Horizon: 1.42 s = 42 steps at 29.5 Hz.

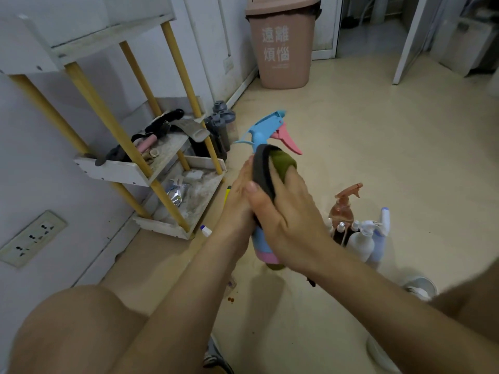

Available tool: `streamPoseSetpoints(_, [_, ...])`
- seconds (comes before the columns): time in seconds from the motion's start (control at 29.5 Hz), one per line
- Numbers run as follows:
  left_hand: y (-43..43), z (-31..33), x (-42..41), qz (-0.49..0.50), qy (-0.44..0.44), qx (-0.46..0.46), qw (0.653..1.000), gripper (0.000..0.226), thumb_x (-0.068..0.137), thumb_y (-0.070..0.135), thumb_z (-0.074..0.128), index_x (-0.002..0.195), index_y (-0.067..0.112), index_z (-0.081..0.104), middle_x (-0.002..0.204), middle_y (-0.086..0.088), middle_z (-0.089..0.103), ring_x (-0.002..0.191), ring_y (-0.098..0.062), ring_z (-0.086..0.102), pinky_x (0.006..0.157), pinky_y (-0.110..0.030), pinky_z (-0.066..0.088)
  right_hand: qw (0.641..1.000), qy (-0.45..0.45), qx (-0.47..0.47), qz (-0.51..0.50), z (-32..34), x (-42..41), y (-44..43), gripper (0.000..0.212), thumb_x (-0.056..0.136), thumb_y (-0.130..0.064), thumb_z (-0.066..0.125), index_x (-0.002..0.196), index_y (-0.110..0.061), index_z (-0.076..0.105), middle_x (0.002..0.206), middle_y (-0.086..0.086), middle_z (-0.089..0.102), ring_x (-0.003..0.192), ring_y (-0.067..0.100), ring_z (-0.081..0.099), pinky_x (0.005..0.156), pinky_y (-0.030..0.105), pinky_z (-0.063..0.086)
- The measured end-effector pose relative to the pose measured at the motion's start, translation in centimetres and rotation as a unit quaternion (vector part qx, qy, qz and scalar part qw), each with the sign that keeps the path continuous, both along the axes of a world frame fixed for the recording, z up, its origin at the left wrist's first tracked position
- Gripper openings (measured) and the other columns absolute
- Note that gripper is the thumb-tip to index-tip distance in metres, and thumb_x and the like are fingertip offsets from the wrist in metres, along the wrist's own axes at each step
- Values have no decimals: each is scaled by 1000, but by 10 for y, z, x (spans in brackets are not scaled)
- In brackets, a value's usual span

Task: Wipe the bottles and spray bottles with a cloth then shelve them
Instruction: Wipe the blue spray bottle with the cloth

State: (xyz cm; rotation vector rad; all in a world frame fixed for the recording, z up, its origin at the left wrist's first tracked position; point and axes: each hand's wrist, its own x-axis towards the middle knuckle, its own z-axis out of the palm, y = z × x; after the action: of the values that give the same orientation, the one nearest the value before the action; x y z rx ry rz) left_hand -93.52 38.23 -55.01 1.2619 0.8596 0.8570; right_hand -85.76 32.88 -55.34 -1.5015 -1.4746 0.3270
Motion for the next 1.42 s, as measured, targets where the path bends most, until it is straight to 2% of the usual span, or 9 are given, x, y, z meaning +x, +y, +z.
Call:
streamPoseSetpoints(0.14, [6, -7, -8, -136, 70, 70, 986, 47, 104, 22, 43, 150, 31, 37, 146, 12, 49, 133, -2, 46, 115, -35, 35, 988, 140, -35, -49, -4, 20, 15, 55, 96, -60, 30, 139, -27, 33, 115, -6, 58, 105, 15, 59, 91, 42, 47])
streamPoseSetpoints(0.34, [-4, -23, 5, -101, 271, 258, 922, 67, 86, 54, 49, 148, 55, 21, 125, 0, 51, 123, -20, 45, 105, -43, 42, 908, 390, -97, -123, -8, 37, 30, 37, 92, -44, 62, 110, -14, 51, 97, 5, 65, 92, 23, 67, 81, 42, 56])
streamPoseSetpoints(0.64, [9, -2, -32, -202, 154, -32, 967, 79, 60, 53, 79, 131, 36, 49, 120, 2, 65, 102, -20, 69, 77, -37, 59, 831, 524, -57, -176, 13, 57, 27, 32, 90, -43, 64, 94, -12, 66, 94, 10, 73, 83, 24, 70, 78, 40, 58])
streamPoseSetpoints(0.75, [-1, -4, -28, -161, 193, 104, 962, 68, 66, 50, 83, 127, 47, 52, 112, 16, 64, 102, -12, 66, 80, -34, 59, 818, 536, -94, -184, 10, 58, 26, 37, 92, -47, 59, 101, -11, 65, 102, 13, 72, 93, 29, 70, 86, 45, 58])
streamPoseSetpoints(0.81, [-8, -8, -17, -69, 325, 272, 903, 78, 68, 59, 74, 136, 49, 39, 116, 15, 59, 102, -12, 60, 81, -36, 55, 819, 533, -110, -182, 11, 55, 26, 36, 96, -45, 53, 109, -12, 61, 103, 11, 70, 93, 28, 68, 83, 41, 57])
streamPoseSetpoints(0.91, [-19, -27, -8, 64, 512, 485, 706, 96, 66, 50, 79, 146, 33, 29, 122, -9, 56, 99, -30, 58, 72, -40, 49, 825, 520, -143, -168, -5, 34, 24, 32, 99, -37, 48, 125, -18, 51, 112, 6, 64, 99, 24, 64, 85, 42, 55])
streamPoseSetpoints(1.02, [-16, -45, -10, 65, 550, 527, 645, 96, 64, 33, 85, 147, 25, 38, 124, -21, 54, 102, -40, 56, 73, -47, 51, 825, 512, -200, -135, -21, 11, 14, 33, 95, -40, 48, 125, -27, 47, 117, 3, 63, 102, 27, 64, 85, 47, 56])
streamPoseSetpoints(1.25, [-31, -27, -12, -12, 446, 334, 831, 89, 74, 53, 72, 149, 43, 26, 123, 7, 47, 108, -15, 52, 79, -26, 40, 795, 560, -177, -153, -2, 55, 19, 38, 94, -49, 54, 104, -13, 60, 91, 9, 65, 82, 25, 63, 76, 35, 53])
streamPoseSetpoints(1.42, [-20, -26, -20, -106, 52, -31, 993, 67, 60, 44, 79, 123, 29, 62, 112, 0, 70, 98, -19, 70, 68, -30, 57, 777, 606, -160, -65, -4, 60, 12, 54, 82, -61, 64, 94, -9, 68, 90, 14, 75, 77, 29, 72, 76, 43, 60])
